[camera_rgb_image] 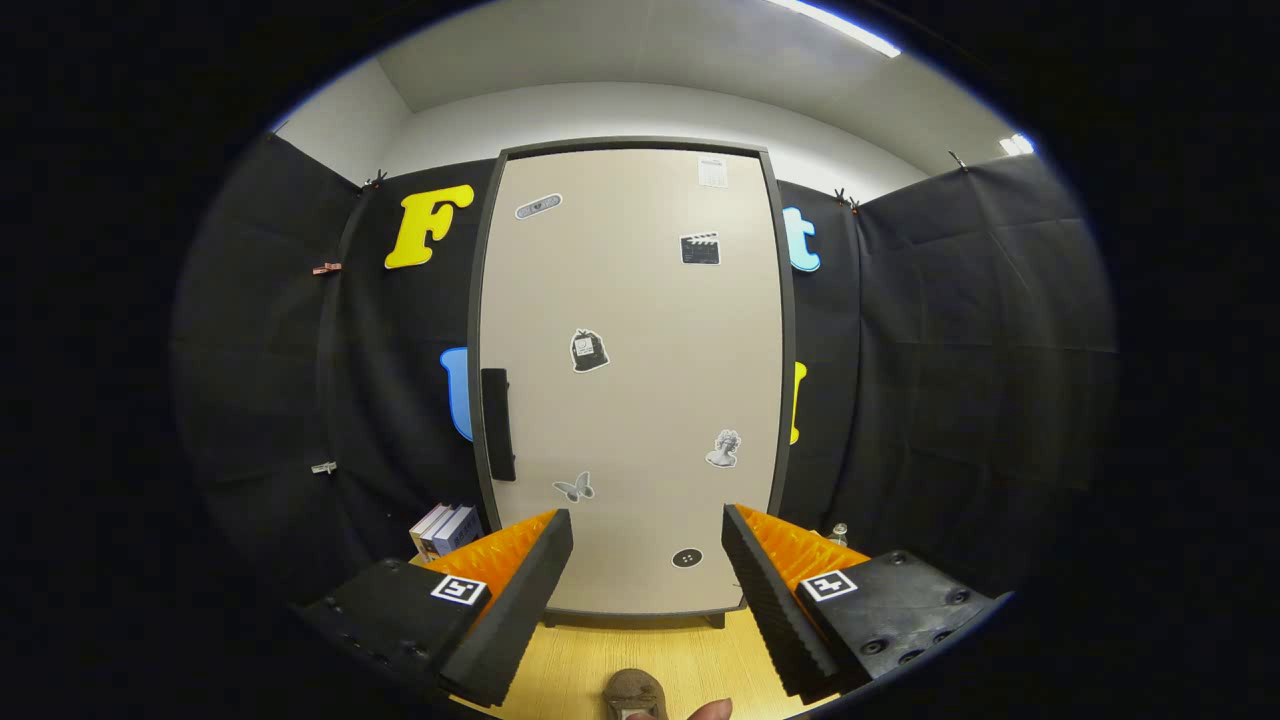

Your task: Open the shoe cabinet door, grab the shoes and put them into the shoe cabinet, then close the shoe cabinet door.

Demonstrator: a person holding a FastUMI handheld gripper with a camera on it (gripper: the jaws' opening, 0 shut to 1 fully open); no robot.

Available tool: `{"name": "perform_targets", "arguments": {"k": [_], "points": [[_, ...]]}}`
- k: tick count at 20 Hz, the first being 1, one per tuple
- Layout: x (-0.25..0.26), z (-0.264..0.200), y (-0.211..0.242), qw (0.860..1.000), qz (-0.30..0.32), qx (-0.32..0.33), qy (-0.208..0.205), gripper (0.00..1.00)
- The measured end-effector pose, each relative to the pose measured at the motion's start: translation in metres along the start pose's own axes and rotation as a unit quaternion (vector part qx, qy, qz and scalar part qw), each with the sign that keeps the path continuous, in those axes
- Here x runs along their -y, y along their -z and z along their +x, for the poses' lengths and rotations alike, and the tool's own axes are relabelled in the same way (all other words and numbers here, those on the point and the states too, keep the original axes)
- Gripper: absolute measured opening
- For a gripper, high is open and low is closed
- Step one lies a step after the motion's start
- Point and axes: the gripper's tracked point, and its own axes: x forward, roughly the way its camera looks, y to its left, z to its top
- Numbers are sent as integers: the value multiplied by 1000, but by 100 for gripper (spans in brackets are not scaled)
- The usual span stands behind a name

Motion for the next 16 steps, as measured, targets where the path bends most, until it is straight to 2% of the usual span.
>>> {"name": "perform_targets", "arguments": {"k": [7, 16], "points": [[-6, 4, -5, 1000, 4, 2, -3, 98], [-61, 46, -30, 999, 19, 15, -34, 98]]}}
